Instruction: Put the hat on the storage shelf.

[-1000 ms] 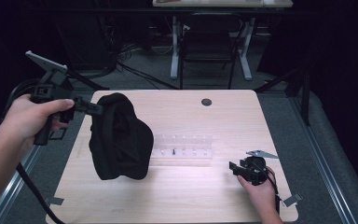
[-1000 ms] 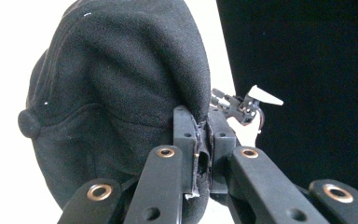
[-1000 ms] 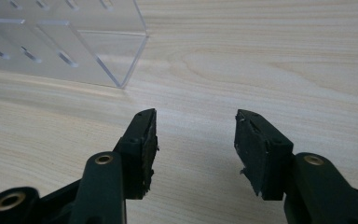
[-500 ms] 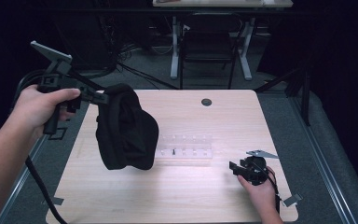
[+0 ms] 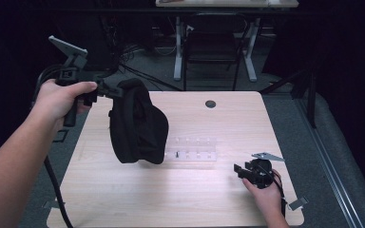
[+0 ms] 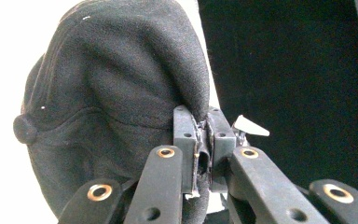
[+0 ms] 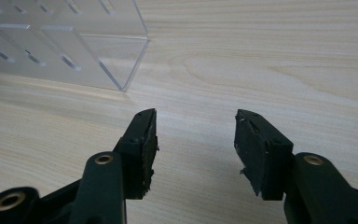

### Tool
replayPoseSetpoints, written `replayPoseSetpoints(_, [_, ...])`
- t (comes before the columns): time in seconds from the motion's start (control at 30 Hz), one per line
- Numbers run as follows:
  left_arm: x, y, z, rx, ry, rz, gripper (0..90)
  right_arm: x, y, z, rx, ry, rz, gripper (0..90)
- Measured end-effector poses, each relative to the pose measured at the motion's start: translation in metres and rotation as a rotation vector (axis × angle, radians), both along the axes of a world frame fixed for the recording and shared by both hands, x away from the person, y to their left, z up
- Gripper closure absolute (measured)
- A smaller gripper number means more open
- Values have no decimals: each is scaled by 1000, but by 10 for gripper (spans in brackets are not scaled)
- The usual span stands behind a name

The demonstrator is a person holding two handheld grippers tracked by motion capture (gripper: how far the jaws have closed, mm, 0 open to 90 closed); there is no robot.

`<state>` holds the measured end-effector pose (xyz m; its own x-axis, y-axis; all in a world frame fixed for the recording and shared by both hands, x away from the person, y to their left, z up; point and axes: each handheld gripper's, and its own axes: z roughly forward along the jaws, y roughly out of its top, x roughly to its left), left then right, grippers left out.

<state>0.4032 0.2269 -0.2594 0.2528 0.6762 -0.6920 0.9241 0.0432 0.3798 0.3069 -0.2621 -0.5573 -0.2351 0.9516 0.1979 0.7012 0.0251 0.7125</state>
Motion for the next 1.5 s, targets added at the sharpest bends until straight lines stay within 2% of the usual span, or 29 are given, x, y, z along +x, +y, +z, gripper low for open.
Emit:
replayPoseSetpoints(0.1, [5,-3,-2,-13,2,5,855,0,0,0,6,-6,0,485])
replayPoseSetpoints(0.4, [19,-18,-11,-18,9,15,855,0,-2,1,8,-6,0,485])
replayPoseSetpoints(0.67, [26,-31,-17,-8,16,21,854,0,-2,2,13,-6,-2,484])
replayPoseSetpoints(0.9, [29,-39,-21,-1,22,16,854,0,-3,3,14,-8,-1,485])
replayPoseSetpoints(1.37, [32,-58,-24,42,17,20,854,0,-3,4,18,-16,2,485])
replayPoseSetpoints(1.5, [32,-65,-24,36,13,11,853,-1,-2,5,15,-23,5,485])
